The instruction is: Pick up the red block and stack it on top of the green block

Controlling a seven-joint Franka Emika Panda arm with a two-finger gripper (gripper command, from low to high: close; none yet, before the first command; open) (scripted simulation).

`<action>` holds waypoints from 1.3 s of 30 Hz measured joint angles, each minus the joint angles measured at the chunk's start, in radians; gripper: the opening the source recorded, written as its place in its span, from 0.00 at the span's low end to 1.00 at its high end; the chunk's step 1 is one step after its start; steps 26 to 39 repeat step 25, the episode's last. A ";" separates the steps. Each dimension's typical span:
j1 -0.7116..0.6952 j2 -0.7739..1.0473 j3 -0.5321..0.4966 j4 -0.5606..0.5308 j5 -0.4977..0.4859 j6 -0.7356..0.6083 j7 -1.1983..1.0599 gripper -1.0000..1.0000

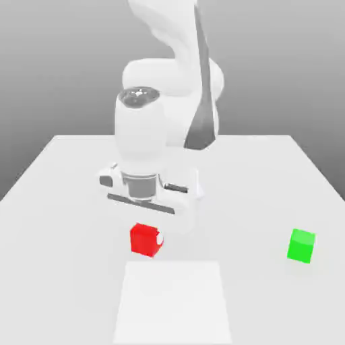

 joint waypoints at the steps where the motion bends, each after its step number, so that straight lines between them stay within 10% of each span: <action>1: 0.031 -0.001 0.023 0.010 0.006 -0.011 -0.009 0.00; 15: 0.469 0.018 0.383 0.166 0.080 -0.141 -0.140 0.00; 21: 0.512 0.212 0.343 0.185 -0.136 0.017 0.009 0.00; 22: 0.525 0.242 0.322 0.187 -0.175 0.042 0.037 1.00; 39: 0.525 0.242 0.322 0.187 -0.175 0.042 0.037 1.00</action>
